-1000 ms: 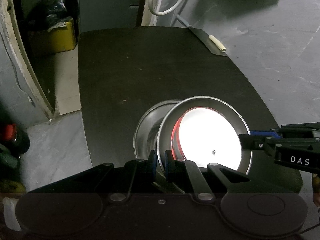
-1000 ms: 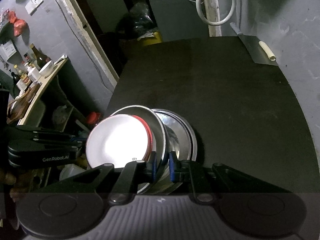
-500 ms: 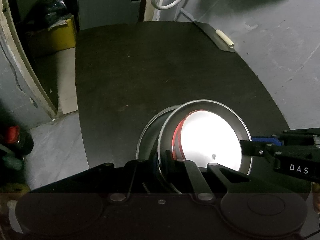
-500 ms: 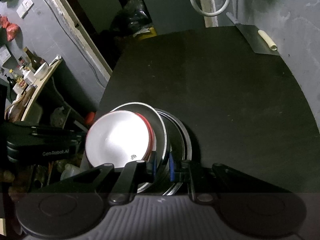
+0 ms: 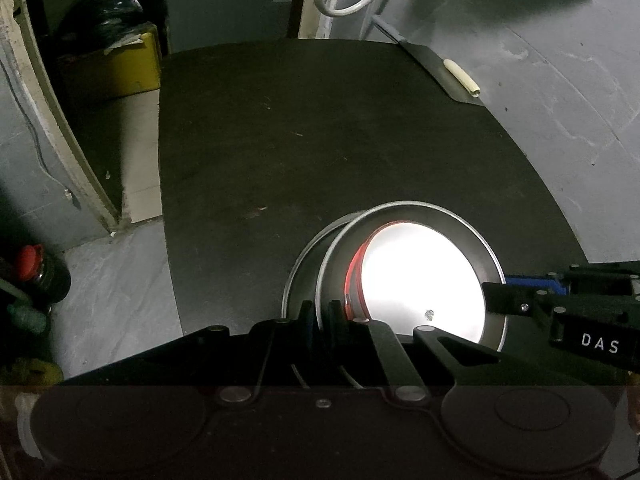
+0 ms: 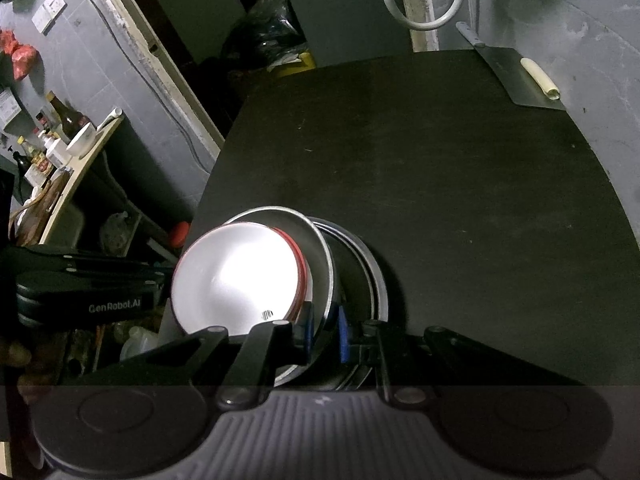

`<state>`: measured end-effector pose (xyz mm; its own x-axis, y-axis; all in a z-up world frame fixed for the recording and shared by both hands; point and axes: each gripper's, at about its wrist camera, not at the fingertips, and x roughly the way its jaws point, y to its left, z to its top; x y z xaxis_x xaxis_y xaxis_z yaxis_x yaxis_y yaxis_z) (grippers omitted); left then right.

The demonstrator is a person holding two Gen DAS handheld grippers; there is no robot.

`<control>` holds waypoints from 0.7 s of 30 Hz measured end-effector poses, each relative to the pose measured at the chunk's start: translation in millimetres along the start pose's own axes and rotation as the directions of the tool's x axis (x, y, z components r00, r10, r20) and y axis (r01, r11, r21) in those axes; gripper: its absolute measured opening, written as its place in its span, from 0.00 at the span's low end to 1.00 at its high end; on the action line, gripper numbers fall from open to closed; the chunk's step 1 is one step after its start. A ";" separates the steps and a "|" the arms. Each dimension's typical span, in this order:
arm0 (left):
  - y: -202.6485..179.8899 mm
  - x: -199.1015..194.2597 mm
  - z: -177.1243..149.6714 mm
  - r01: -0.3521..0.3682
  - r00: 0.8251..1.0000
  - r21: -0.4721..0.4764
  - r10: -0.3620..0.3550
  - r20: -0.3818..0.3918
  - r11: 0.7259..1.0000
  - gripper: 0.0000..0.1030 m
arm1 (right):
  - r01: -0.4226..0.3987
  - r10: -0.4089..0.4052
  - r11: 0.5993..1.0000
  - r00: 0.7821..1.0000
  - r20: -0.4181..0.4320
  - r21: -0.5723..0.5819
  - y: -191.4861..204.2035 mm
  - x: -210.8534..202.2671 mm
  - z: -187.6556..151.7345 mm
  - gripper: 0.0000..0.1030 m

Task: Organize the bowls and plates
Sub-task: 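Lower the bowl stack onto the stacked steel plates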

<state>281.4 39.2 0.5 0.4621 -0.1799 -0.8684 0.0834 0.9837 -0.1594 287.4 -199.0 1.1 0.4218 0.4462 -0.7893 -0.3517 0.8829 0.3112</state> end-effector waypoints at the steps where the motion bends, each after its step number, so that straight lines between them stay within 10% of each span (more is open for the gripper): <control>1: -0.2 -0.2 -0.2 0.000 1.000 -0.001 0.000 0.001 1.000 0.05 | 0.001 -0.001 1.000 1.000 0.000 0.001 -0.1 0.1 -0.1 0.14; 21: -0.7 -4.3 1.6 0.002 1.000 -0.007 -0.002 0.010 1.000 0.07 | 0.023 -0.023 0.999 1.000 0.011 0.032 0.9 0.2 -5.4 0.16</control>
<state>280.8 39.3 5.0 0.4706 -0.1816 -0.8635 0.0785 0.9833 -0.1640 282.7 -198.8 -1.7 0.4388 0.4274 -0.7905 -0.3149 0.8970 0.3101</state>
